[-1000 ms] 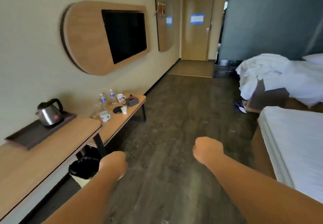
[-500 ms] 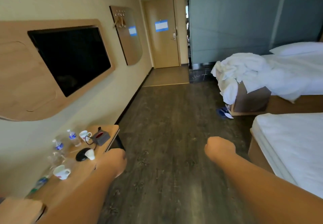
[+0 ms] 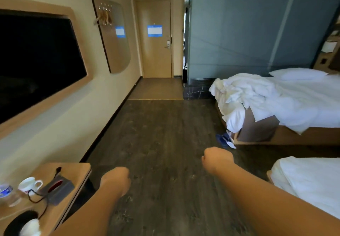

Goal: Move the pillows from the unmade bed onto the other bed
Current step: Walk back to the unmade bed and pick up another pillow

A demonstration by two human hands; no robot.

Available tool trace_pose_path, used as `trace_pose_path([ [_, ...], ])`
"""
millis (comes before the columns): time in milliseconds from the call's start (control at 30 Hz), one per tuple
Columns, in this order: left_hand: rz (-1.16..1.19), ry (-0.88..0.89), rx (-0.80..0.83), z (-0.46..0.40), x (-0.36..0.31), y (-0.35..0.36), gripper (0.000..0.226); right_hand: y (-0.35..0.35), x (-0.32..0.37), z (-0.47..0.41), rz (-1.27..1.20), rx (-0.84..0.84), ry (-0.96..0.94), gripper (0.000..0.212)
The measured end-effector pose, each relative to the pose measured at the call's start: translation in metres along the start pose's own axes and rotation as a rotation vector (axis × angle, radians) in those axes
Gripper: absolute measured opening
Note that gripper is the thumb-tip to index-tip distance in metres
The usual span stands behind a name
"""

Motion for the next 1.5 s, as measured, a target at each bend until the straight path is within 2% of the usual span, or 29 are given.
trace_pose_path([
  [333,-0.076,0.165,-0.075,-0.269,-0.049,-0.108,0.019,-0.048,-0.008,-0.211,0.080,0.118,0.135,0.035],
  [567,-0.137,0.172,-0.119,-0.452,-0.094,-0.176,0.013,-0.102,-0.028,-0.406,-0.081,-0.011,0.195,0.023],
  [800,-0.136,0.187,-0.174,-0.615,-0.129,-0.253,0.020,-0.169,-0.059,-0.581,-0.194,-0.016,0.246,0.026],
  [1000,-0.080,0.171,-0.147,-0.757,-0.140,-0.269,0.015,-0.204,-0.059,-0.717,-0.069,0.015,0.218,0.027],
  [1133,-0.064,0.222,-0.065,-0.873,-0.165,-0.267,0.011,-0.229,-0.059,-0.815,-0.017,-0.017,0.226,0.025],
  [1267,-0.053,0.288,-0.066,-0.999,-0.193,-0.289,0.010,-0.269,-0.068,-0.915,0.042,-0.039,0.293,0.013],
  [1400,-0.056,0.352,-0.133,-1.109,-0.218,-0.338,0.026,-0.311,-0.079,-1.012,-0.036,-0.065,0.388,0.031],
  [1500,-0.057,0.358,-0.168,-1.180,-0.235,-0.371,0.024,-0.319,-0.088,-1.078,-0.050,-0.047,0.421,0.034],
])
Point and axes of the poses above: each hand's wrist, its own z-axis away from the middle knuckle, its own y-axis out of the palm, x = y × z, the point moved 5 cm from there along -z, towards the middle knuckle, and after that the axes turned 9 degrees about y, right-handed, at the moved point
